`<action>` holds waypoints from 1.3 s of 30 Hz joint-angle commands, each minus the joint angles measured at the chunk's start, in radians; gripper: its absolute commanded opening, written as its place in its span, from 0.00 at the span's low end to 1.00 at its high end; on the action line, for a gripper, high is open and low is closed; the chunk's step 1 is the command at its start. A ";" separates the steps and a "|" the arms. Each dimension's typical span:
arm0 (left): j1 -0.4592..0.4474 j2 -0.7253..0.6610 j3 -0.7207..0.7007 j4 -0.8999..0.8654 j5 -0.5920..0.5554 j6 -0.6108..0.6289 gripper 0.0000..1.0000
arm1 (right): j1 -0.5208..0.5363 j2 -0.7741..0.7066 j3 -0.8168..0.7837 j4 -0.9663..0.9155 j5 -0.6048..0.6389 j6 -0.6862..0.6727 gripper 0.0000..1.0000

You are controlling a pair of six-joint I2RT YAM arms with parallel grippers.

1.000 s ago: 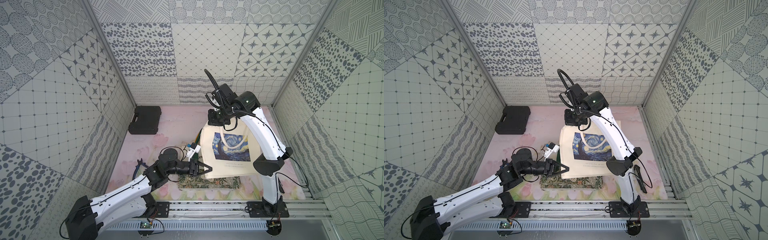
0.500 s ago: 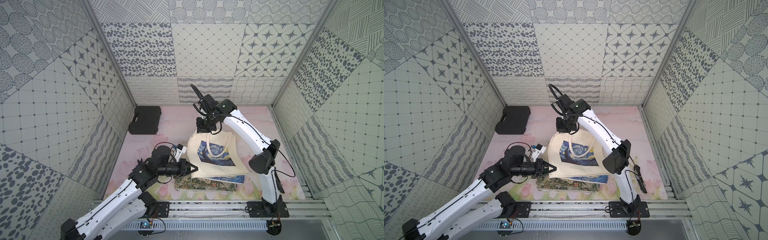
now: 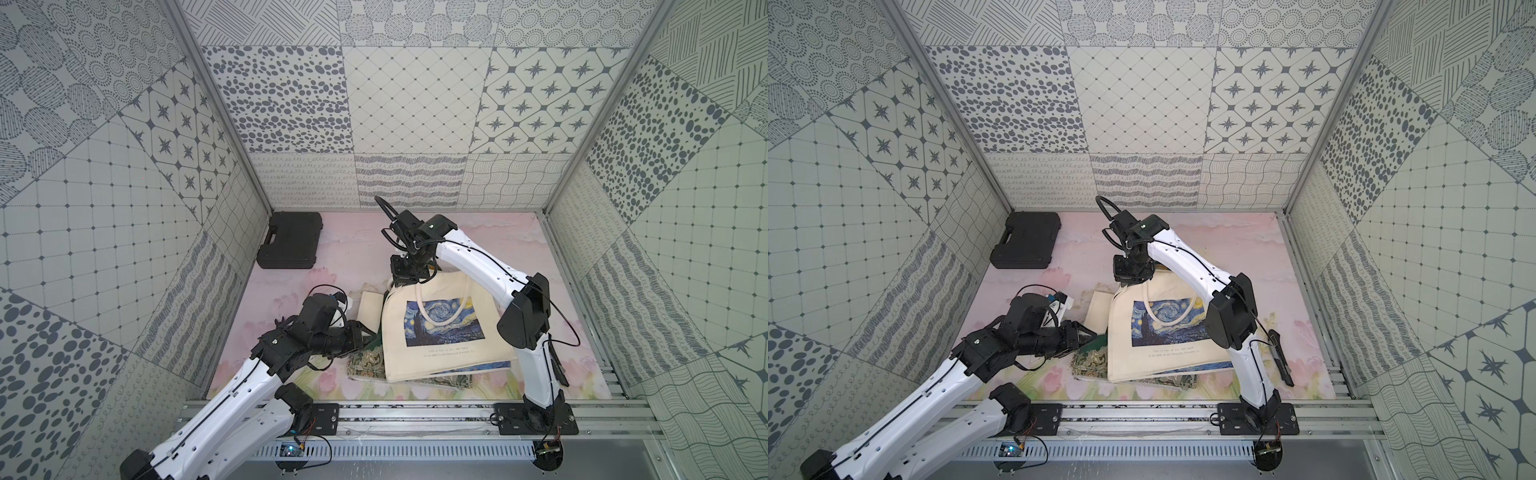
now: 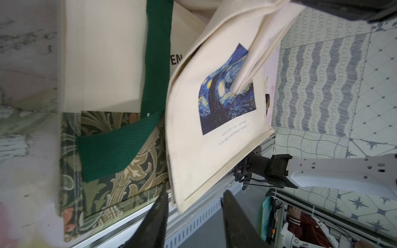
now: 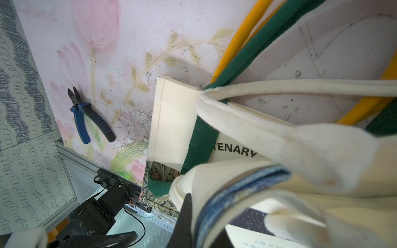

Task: Put away the canvas bag
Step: Place the canvas bag at the center of the board, then adjust the canvas bag at the center of the board.

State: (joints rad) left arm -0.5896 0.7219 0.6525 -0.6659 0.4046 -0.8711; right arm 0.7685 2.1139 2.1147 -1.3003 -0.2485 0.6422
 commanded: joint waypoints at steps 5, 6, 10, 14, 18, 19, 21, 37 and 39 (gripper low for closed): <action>0.023 -0.017 0.049 -0.079 -0.136 0.074 0.46 | -0.001 0.049 0.025 0.045 -0.013 0.032 0.10; 0.022 -0.010 0.054 -0.074 -0.132 0.077 0.46 | -0.002 0.055 0.036 0.046 -0.017 0.026 0.27; 0.023 0.026 0.066 -0.043 -0.110 0.089 0.46 | -0.011 0.040 0.080 0.023 -0.006 -0.007 0.62; 0.023 0.073 0.073 0.015 -0.084 0.104 0.46 | -0.036 -0.037 0.111 -0.031 -0.018 -0.058 0.71; 0.022 0.154 0.092 0.097 -0.036 0.120 0.47 | -0.118 -0.213 -0.033 -0.054 -0.009 -0.088 0.76; 0.022 0.180 0.100 0.112 -0.025 0.125 0.47 | -0.159 -0.280 -0.124 -0.027 -0.023 -0.090 0.78; 0.022 0.228 0.114 0.138 -0.005 0.138 0.46 | -0.253 -0.411 -0.313 0.030 -0.062 -0.094 0.79; 0.022 0.488 0.130 0.422 0.069 0.305 0.58 | -0.742 -0.856 -1.076 0.236 -0.178 -0.178 0.83; 0.022 0.514 0.151 0.407 0.066 0.361 0.59 | -0.782 -0.861 -1.095 0.247 -0.196 -0.191 0.83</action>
State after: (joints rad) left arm -0.5884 1.1931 0.7780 -0.3859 0.4259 -0.6659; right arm 0.0231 1.2877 1.0325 -1.1332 -0.3985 0.4858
